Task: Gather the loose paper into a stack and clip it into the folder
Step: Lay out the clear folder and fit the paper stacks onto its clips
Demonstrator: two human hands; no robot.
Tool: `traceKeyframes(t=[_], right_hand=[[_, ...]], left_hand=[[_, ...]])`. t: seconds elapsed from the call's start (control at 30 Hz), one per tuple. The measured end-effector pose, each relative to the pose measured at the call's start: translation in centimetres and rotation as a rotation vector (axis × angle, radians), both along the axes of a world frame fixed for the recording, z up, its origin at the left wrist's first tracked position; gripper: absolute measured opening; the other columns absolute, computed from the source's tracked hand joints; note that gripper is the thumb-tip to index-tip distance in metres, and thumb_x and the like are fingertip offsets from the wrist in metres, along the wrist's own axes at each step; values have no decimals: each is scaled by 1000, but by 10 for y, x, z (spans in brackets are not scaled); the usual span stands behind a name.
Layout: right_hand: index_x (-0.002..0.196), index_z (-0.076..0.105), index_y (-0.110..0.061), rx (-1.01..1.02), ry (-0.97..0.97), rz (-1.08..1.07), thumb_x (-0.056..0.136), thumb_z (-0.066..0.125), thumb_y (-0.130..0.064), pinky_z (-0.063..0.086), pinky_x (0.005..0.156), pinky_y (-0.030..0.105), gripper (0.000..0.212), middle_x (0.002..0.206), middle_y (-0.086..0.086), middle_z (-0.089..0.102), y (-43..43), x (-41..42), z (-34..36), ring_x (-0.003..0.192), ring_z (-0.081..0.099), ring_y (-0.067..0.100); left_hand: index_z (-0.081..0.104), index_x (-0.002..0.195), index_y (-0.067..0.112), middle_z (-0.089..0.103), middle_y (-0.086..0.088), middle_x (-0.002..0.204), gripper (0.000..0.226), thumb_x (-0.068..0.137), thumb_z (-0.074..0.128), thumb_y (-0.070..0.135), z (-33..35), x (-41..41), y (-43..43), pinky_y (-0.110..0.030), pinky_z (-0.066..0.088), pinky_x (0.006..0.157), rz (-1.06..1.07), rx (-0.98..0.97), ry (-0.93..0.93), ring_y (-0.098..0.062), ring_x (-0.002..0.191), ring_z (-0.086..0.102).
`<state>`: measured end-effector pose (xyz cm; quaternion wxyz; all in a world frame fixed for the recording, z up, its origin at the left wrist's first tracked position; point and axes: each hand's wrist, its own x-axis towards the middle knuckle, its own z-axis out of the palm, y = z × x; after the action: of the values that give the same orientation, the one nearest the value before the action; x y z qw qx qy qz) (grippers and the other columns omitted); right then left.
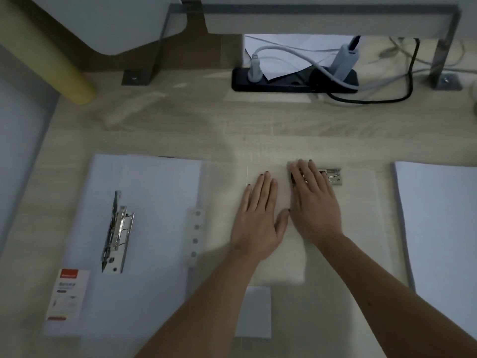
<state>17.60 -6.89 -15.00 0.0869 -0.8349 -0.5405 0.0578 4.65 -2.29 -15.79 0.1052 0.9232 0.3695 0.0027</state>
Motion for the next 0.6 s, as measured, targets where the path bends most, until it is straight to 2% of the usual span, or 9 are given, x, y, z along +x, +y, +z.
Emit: traceKeyframes(t=[0.23, 0.37, 0.5, 0.53, 0.6], right_hand=[[137, 46, -8, 25, -96, -4, 86, 30, -21, 14, 110, 42, 55, 142, 13, 47, 0, -1, 2, 135, 39, 33], [129, 52, -11, 119, -63, -40, 95, 36, -21, 22, 112, 43, 39, 135, 9, 55, 2, -1, 4, 132, 44, 30], [107, 58, -11, 212, -56, -8, 92, 49, -18, 37, 105, 43, 19, 105, 6, 66, 12, 9, 9, 105, 61, 28], [109, 58, -10, 215, -48, 7, 92, 48, -19, 38, 104, 42, 21, 104, 6, 66, 12, 11, 9, 102, 61, 28], [120, 58, -9, 207, -32, 44, 94, 42, -21, 36, 105, 41, 33, 111, 7, 65, 10, 11, 7, 110, 59, 28]], left_hand=[[23, 146, 6, 20, -10, 156, 64, 96, 20, 45, -1, 2, 0, -39, 12, 115, 13, 26, -7, -20, 146, 13], [20, 147, 6, 17, -10, 157, 64, 96, 19, 46, 0, 2, -1, -39, 10, 114, 10, 33, 9, -20, 146, 11], [17, 147, 6, 15, -10, 157, 66, 97, 11, 47, 0, 2, 0, -38, 8, 115, 15, 34, -1, -20, 146, 8], [17, 147, 6, 15, -10, 157, 66, 96, 9, 47, 0, 2, -1, -38, 8, 115, 14, 29, -5, -19, 146, 8], [16, 147, 6, 14, -10, 157, 67, 96, 6, 47, 0, 1, -1, -38, 9, 115, 12, 29, -8, -19, 146, 8]])
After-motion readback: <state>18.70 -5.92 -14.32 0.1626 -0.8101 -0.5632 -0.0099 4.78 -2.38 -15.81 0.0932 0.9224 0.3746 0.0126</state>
